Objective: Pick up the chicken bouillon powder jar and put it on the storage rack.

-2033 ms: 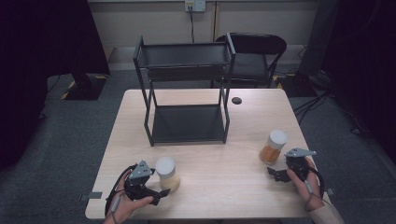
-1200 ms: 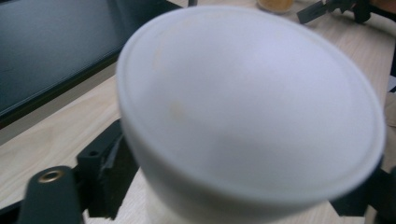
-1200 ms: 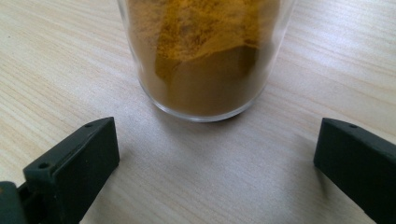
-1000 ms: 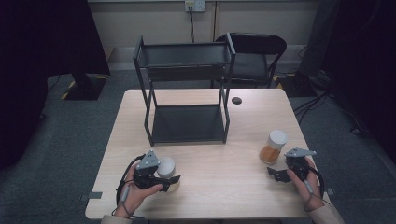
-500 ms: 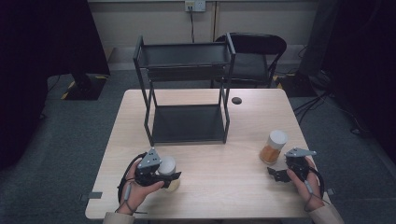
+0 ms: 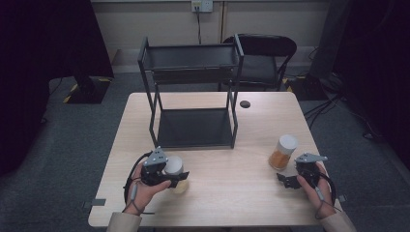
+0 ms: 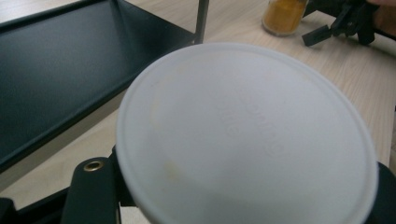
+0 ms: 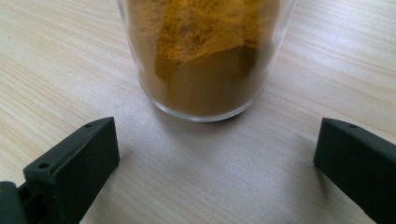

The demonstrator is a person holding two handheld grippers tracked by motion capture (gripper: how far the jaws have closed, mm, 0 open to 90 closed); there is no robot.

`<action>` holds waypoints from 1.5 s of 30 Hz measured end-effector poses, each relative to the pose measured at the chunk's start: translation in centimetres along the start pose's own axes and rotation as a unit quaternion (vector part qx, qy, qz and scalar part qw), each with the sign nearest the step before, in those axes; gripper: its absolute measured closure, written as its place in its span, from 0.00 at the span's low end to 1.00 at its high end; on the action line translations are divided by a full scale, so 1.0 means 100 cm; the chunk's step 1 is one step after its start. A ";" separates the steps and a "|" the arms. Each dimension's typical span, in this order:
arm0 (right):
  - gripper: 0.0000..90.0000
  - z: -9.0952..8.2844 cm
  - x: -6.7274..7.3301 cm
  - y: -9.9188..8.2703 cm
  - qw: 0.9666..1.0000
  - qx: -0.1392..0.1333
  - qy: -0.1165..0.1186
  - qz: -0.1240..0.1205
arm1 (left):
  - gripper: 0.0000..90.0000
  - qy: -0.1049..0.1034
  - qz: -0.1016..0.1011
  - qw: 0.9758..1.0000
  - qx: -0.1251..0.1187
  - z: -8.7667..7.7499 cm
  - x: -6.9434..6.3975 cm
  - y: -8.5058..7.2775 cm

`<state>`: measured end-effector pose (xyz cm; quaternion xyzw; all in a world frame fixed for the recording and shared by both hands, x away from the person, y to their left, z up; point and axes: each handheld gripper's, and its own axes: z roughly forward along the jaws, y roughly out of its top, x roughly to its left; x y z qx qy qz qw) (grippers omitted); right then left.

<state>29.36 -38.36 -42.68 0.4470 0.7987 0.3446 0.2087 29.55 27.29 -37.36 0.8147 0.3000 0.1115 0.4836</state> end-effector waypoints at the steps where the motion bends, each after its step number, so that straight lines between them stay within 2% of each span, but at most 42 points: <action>1: 0.00 0.000 0.000 0.000 1.000 0.000 0.000 0.000 | 0.38 0.000 0.000 1.000 0.000 0.000 0.000 0.000; 6: 0.00 0.000 0.000 0.000 1.000 0.000 0.000 0.000 | 0.38 0.001 0.004 1.000 0.008 0.003 0.005 0.015; 15: 0.00 0.000 0.000 0.000 1.000 0.000 0.000 0.000 | 0.38 0.005 0.008 1.000 0.013 0.007 0.008 0.032; 25: 0.00 0.000 0.000 0.000 1.000 0.000 0.000 0.000 | 0.38 -0.001 0.002 1.000 0.006 0.014 0.016 0.048; 30: 0.00 0.000 0.000 0.000 1.000 0.000 0.000 0.000 | 0.38 0.004 0.010 1.000 0.010 0.017 0.016 0.061; 37: 0.00 0.000 0.000 0.000 1.000 0.000 0.000 0.000 | 0.38 0.012 0.008 1.000 0.010 0.021 0.022 0.075; 45: 0.00 0.000 0.000 0.000 1.000 0.000 0.000 0.000 | 0.38 0.022 -0.001 1.000 0.004 0.022 0.028 0.083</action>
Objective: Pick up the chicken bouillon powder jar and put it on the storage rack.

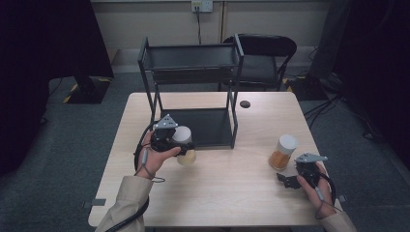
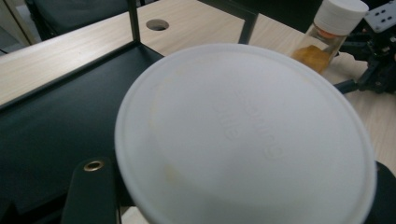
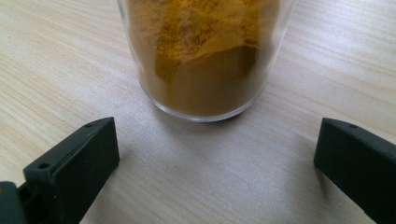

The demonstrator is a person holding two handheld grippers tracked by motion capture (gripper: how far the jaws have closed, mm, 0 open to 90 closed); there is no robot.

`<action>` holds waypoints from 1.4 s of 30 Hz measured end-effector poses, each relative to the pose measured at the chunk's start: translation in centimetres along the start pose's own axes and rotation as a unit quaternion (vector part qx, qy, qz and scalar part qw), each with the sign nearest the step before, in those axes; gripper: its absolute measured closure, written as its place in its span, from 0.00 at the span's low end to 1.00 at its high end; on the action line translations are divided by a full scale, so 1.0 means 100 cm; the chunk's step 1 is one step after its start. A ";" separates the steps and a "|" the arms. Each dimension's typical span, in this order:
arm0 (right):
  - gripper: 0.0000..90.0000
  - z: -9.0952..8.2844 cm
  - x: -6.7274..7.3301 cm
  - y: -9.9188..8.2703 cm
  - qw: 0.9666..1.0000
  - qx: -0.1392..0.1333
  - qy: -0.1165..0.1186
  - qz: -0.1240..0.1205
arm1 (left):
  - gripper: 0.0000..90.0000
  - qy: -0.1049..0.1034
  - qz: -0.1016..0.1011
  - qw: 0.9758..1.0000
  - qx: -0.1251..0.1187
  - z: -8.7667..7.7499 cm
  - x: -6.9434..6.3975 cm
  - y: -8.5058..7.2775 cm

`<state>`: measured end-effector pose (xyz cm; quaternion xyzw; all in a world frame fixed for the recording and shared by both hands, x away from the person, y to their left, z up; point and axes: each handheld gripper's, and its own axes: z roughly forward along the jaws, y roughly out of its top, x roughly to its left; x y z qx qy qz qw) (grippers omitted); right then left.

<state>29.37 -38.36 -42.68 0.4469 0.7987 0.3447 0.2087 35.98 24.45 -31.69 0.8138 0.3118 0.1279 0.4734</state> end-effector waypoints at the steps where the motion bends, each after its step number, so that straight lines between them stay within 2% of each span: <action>1: 0.00 0.000 0.000 0.000 1.000 0.000 0.000 0.000 | 0.38 0.002 0.000 1.000 -0.001 0.000 0.001 0.001; 17: 0.00 0.000 0.000 0.000 1.000 0.000 0.000 0.000 | 0.38 0.032 0.002 0.999 -0.002 -0.005 0.011 0.033; 34: 0.00 0.000 -0.001 0.000 1.000 0.000 0.001 -0.001 | 0.38 0.031 0.000 1.000 -0.003 -0.022 0.019 0.069; 42: 0.00 0.000 -0.001 0.000 1.000 0.000 0.001 -0.001 | 0.38 0.020 -0.002 1.000 -0.005 -0.030 0.024 0.085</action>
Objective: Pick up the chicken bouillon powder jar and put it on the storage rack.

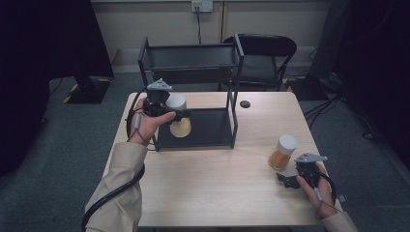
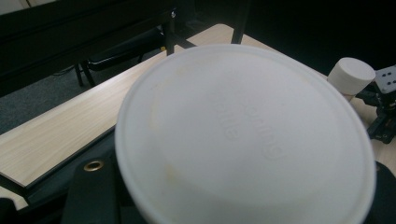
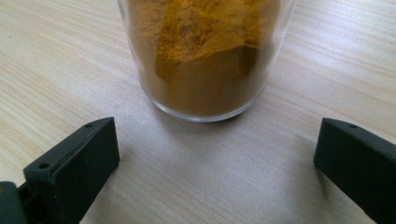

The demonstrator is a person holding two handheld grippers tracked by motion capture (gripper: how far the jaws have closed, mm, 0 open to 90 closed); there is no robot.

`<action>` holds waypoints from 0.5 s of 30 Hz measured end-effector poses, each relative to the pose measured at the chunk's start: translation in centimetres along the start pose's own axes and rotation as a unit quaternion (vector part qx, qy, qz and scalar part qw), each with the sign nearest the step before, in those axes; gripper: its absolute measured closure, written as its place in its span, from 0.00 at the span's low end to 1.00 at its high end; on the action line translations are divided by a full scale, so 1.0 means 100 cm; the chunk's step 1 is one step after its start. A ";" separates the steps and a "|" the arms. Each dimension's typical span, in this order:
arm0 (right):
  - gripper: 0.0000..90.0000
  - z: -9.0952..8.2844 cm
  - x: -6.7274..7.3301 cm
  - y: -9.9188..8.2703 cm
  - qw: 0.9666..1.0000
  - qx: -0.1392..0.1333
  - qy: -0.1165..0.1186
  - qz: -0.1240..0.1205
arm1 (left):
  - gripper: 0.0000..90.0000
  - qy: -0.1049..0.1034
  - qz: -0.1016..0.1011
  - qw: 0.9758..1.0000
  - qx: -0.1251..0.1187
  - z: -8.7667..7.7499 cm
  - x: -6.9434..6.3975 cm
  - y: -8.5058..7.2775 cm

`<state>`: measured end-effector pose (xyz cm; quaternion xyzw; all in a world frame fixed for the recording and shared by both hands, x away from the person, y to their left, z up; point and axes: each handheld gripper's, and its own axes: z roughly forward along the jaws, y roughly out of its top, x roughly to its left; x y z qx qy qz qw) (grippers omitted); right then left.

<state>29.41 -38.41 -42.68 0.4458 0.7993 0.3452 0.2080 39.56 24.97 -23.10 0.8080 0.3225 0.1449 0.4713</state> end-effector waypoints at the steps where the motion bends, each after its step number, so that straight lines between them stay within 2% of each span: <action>1: 0.00 0.000 0.000 0.000 1.000 0.000 0.000 0.000 | 0.38 -0.001 0.001 1.000 0.001 -0.001 0.000 0.002; 12: 0.00 0.000 0.000 0.000 1.000 0.000 0.000 -0.001 | 0.38 -0.002 0.017 1.000 -0.001 -0.016 0.000 0.031; 15: 0.00 0.000 0.000 0.000 1.000 0.000 0.001 -0.001 | 0.38 -0.008 0.016 1.000 -0.002 -0.022 0.003 0.041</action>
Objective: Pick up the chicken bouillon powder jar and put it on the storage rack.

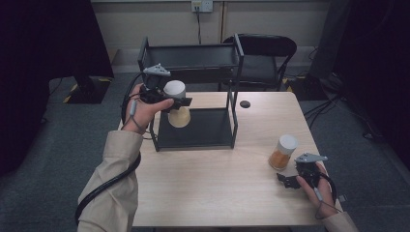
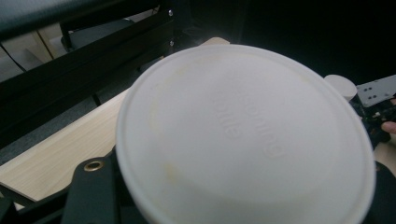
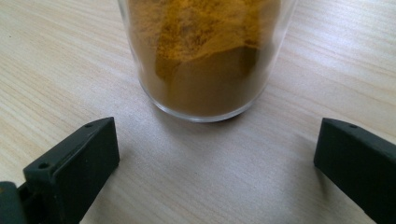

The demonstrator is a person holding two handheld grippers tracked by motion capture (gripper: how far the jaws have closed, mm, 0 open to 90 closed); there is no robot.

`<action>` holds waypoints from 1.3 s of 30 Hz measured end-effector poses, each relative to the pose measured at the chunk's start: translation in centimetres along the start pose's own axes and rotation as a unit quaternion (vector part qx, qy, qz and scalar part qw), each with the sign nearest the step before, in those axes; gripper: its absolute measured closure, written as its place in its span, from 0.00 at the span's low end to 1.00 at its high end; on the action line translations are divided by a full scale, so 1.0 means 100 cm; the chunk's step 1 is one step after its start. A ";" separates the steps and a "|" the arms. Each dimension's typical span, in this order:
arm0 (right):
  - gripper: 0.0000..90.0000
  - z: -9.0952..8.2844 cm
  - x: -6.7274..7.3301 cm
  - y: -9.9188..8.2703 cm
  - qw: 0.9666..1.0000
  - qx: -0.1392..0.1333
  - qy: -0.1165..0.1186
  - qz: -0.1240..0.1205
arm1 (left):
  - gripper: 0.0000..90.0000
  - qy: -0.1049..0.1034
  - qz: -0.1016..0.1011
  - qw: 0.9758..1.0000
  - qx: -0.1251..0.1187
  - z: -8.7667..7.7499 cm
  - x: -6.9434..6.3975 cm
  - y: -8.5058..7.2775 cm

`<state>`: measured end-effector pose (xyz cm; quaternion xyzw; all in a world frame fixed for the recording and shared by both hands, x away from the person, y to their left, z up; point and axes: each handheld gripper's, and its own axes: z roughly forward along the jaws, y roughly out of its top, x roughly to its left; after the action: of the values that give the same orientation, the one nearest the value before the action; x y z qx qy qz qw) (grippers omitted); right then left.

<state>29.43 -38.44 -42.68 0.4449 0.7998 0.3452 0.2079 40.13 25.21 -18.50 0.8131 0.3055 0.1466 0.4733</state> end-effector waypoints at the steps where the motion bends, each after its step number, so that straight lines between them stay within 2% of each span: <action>1: 0.00 0.000 0.000 0.000 1.000 0.000 0.000 0.000 | 0.38 0.000 0.000 1.000 0.000 0.000 0.000 0.000; 11: 0.00 0.000 0.000 0.000 1.000 0.000 0.001 -0.001 | 0.38 -0.009 0.001 1.000 -0.002 -0.011 0.004 0.026; 14: 0.00 0.000 -0.001 0.000 1.000 0.000 0.001 -0.001 | 0.38 -0.010 0.009 1.000 -0.003 -0.014 0.004 0.034; 24: 0.00 0.000 -0.001 0.000 1.000 0.000 0.001 -0.002 | 0.38 -0.013 0.015 1.000 -0.001 -0.025 0.005 0.065; 28: 0.00 0.000 -0.001 0.000 1.000 0.000 0.001 -0.002 | 0.38 -0.020 0.011 1.000 -0.002 -0.030 0.009 0.076; 39: 0.00 0.000 -0.001 0.000 1.000 0.000 0.002 -0.002 | 0.38 -0.012 0.015 1.000 -0.012 -0.039 0.016 0.104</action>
<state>29.51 -38.52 -42.68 0.4424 0.8011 0.3458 0.2071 43.01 25.03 -7.68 0.8137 0.2857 0.1479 0.4842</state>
